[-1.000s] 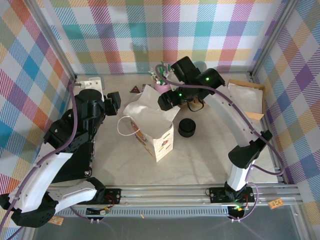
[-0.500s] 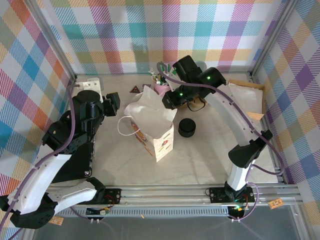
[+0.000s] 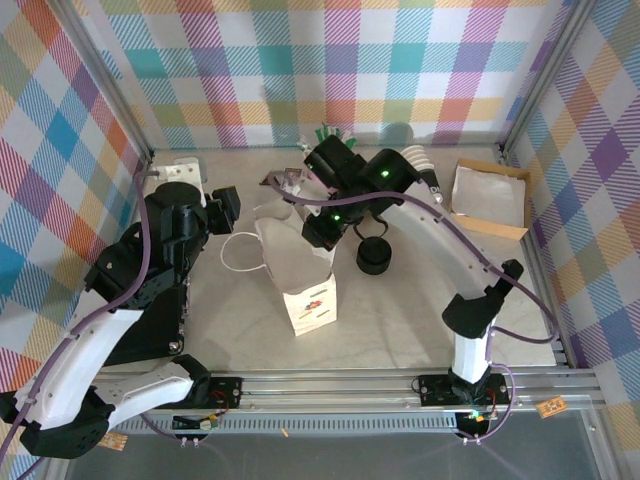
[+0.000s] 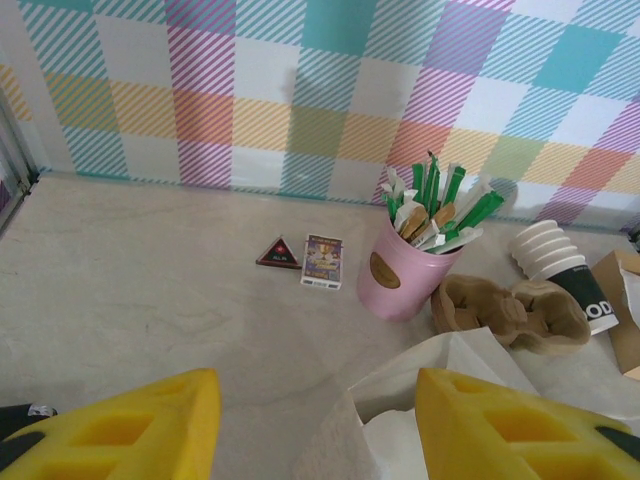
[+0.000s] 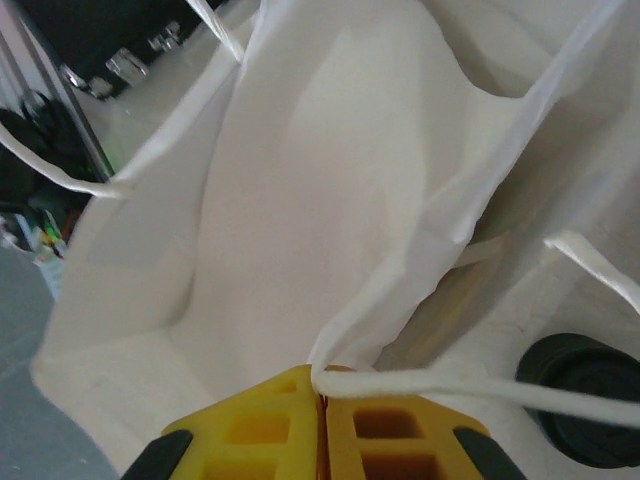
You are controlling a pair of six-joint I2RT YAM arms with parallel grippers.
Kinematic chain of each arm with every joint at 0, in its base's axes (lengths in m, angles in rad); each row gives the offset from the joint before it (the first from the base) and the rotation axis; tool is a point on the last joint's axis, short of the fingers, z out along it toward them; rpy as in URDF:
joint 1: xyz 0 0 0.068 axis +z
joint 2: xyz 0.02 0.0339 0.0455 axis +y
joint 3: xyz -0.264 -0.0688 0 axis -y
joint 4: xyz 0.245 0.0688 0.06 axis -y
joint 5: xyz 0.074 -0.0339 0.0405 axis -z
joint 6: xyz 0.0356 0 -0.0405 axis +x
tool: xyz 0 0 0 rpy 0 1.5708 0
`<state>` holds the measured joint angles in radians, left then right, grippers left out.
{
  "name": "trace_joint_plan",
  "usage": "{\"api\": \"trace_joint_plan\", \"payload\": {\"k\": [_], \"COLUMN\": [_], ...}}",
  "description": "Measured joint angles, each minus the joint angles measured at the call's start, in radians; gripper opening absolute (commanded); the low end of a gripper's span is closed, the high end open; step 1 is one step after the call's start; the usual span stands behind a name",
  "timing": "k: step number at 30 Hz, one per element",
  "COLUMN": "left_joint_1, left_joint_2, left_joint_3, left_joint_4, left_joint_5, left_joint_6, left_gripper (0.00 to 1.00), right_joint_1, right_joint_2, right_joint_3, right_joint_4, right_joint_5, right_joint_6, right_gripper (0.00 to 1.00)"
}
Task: Pack the takeout coffee
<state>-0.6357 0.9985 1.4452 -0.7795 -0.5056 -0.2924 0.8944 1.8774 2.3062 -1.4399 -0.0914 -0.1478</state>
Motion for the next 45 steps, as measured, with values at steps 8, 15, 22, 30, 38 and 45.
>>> {"api": "trace_joint_plan", "payload": {"k": [8, 15, 22, 30, 38, 45], "left_joint_1": [0.000, 0.000, 0.000, 0.006, 0.013, 0.012], "left_joint_2": [0.024, 0.028, 0.040, 0.069, 0.069, 0.043], "left_joint_3": [0.000, 0.000, 0.000, -0.002, -0.003, -0.003], "left_joint_4": [0.000, 0.000, 0.000, 0.001, -0.011, 0.001], "left_joint_5": [0.012, 0.012, 0.024, 0.036, 0.007, 0.011], "left_joint_6": [-0.007, -0.008, -0.008, -0.008, -0.008, -0.030], "left_gripper": [0.54, 0.54, 0.54, 0.54, 0.54, 0.54], "right_joint_1": [0.015, 0.074, 0.190, 0.206, 0.190, 0.161], "right_joint_2": [0.069, 0.047, 0.126, 0.167, 0.152, 0.143], "right_joint_3": [0.116, 0.146, 0.270, 0.265, 0.190, 0.140], "right_joint_4": [-0.050, -0.035, -0.072, -0.068, -0.008, 0.018], "right_joint_5": [0.159, 0.224, 0.302, 0.250, 0.120, 0.076], "right_joint_6": [-0.025, -0.018, -0.026, -0.003, 0.075, 0.153], "right_gripper": [0.12, 0.15, 0.21, 0.39, 0.44, 0.45]}}
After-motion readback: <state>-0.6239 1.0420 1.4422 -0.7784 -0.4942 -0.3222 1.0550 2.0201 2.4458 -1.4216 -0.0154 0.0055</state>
